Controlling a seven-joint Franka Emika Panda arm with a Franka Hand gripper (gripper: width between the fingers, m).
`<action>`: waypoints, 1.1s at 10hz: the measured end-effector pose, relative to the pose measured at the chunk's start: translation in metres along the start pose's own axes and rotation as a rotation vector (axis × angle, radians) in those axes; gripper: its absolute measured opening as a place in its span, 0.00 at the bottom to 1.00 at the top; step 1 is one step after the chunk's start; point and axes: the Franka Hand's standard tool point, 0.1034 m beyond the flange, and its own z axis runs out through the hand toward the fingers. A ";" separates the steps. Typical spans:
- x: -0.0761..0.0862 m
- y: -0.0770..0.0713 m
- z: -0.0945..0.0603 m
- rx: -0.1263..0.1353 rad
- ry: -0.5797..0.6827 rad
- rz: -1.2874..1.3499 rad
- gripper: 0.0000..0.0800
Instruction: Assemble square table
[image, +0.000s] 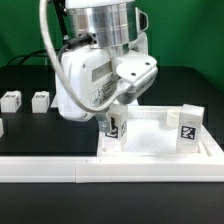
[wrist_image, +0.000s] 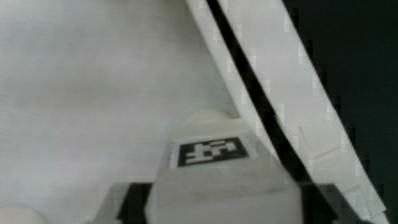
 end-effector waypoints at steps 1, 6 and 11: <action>0.000 0.000 0.000 0.002 0.009 0.035 0.39; 0.001 0.002 0.002 0.000 0.015 0.034 0.73; 0.001 0.002 0.003 -0.001 0.016 0.034 0.81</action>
Offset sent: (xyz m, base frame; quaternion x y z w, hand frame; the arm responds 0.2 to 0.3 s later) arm 0.0000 0.0000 0.0000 0.0000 0.0000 0.0000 1.0000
